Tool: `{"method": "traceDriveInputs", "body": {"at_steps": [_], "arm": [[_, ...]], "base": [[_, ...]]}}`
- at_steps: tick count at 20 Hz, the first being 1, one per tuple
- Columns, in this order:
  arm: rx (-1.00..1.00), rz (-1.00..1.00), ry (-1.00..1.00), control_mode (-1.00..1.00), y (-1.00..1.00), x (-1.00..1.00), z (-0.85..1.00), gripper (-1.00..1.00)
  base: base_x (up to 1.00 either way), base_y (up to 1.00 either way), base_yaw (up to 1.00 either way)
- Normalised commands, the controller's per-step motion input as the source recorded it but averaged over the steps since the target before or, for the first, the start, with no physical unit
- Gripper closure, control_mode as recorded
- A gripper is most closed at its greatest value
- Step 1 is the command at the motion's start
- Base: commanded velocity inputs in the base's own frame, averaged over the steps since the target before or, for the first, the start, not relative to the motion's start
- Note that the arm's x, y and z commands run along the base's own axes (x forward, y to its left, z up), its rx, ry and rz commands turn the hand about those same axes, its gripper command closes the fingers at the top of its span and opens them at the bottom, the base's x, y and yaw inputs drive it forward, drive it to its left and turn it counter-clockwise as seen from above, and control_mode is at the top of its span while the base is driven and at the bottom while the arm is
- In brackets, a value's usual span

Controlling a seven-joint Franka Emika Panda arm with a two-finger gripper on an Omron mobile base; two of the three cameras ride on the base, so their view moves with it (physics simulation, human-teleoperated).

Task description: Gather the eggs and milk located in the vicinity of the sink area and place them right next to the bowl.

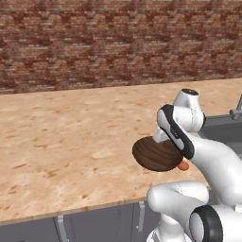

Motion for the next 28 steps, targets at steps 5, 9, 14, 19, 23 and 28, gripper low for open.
{"method": "traceDriveInputs", "body": {"at_steps": [5,9,14,19,23,28], "arm": [[0.00,-0.42,0.04,-1.00,0.07,-0.67,0.07,-1.00],[0.00,-0.38,0.00,-1.00,-0.07,-0.77,0.00,-1.00],[0.01,-0.15,-0.04,-1.00,0.00,-0.62,0.14,-1.00],[0.00,-0.01,0.00,-1.00,0.00,-0.03,0.02,-1.00],[0.00,0.00,0.00,-1.00,0.00,0.00,0.00,-1.00],[0.00,0.00,0.00,-1.00,0.00,0.00,0.00,-1.00]], "base": [[0.00,0.00,0.00],[0.00,0.00,0.00],[0.00,0.00,0.00],[0.00,0.00,0.00],[0.00,0.00,0.00],[0.00,0.00,0.00]]}}
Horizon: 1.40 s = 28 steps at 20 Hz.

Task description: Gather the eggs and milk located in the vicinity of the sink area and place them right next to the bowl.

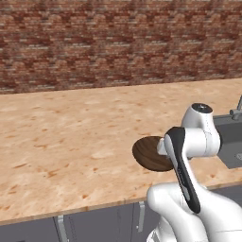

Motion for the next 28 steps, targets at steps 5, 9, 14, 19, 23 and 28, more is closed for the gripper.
{"method": "traceDriveInputs", "body": {"at_steps": [5,9,14,19,23,28], "arm": [[0.00,0.00,0.00,1.00,0.00,0.00,0.00,-1.00],[0.00,0.00,0.00,1.00,0.00,0.00,0.00,-1.00],[0.00,0.00,0.00,1.00,0.00,0.00,0.00,-1.00],[0.00,0.00,0.00,1.00,0.00,0.00,0.00,-1.00],[0.00,0.00,0.00,1.00,0.00,0.00,0.00,-1.00],[0.00,0.00,0.00,1.00,0.00,0.00,0.00,-1.00]], "base": [[-0.66,-0.21,-0.25],[-0.72,-0.39,-0.53],[-0.23,-0.50,-0.45],[0.29,-0.85,-0.19],[1.00,-1.00,0.14],[0.99,-1.00,0.28]]}}
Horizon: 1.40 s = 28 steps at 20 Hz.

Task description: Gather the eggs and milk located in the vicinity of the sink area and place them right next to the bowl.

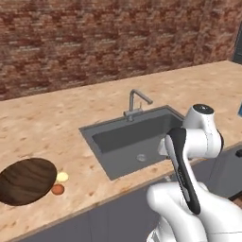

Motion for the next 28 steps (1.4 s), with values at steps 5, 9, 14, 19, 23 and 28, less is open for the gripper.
{"method": "traceDriveInputs", "body": {"at_steps": [5,9,14,19,23,28], "arm": [[0.00,0.00,0.00,1.00,0.00,0.00,0.00,-1.00],[0.00,0.00,0.00,1.00,0.00,0.00,0.00,-1.00],[0.00,0.00,0.00,1.00,0.00,0.00,0.00,-1.00],[0.00,0.00,0.00,1.00,0.00,0.00,0.00,-1.00],[0.00,0.00,0.00,1.00,0.00,0.00,0.00,-1.00],[0.00,0.00,0.00,1.00,0.00,0.00,0.00,-1.00]], "base": [[0.35,-1.00,0.18],[-0.23,-1.00,0.06],[0.13,-1.00,0.04],[0.61,-1.00,0.14],[0.75,-0.96,0.18],[0.74,-0.86,0.22]]}}
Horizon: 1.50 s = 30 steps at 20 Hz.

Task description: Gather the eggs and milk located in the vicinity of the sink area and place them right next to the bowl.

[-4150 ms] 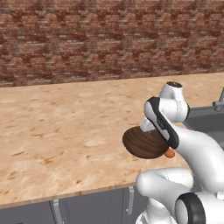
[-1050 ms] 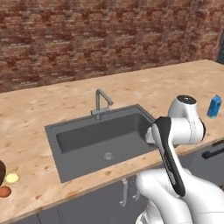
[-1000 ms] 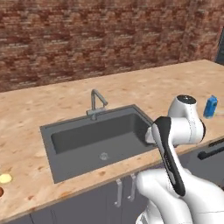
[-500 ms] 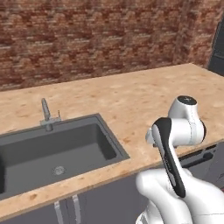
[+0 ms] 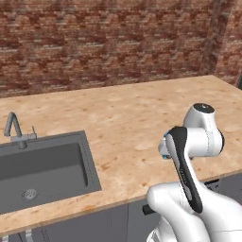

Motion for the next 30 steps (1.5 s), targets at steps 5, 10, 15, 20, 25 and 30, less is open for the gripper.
{"method": "traceDriveInputs", "body": {"at_steps": [5,10,15,20,25,30], "arm": [[0.00,0.00,0.00,1.00,0.00,0.00,0.00,-1.00],[0.00,0.00,0.00,1.00,0.00,0.00,0.00,-1.00],[0.00,0.00,0.00,1.00,0.00,0.00,0.00,-1.00],[0.00,0.00,0.00,-1.00,0.00,0.00,0.00,-1.00],[0.00,0.00,0.02,-1.00,0.00,0.02,0.04,-1.00],[-0.08,0.01,0.10,-1.00,0.00,0.53,0.42,-1.00]], "base": [[0.31,-0.33,0.09],[0.00,0.00,0.00],[0.00,0.00,0.00],[0.00,0.00,0.00],[0.00,0.00,0.00],[0.00,0.00,0.00]]}}
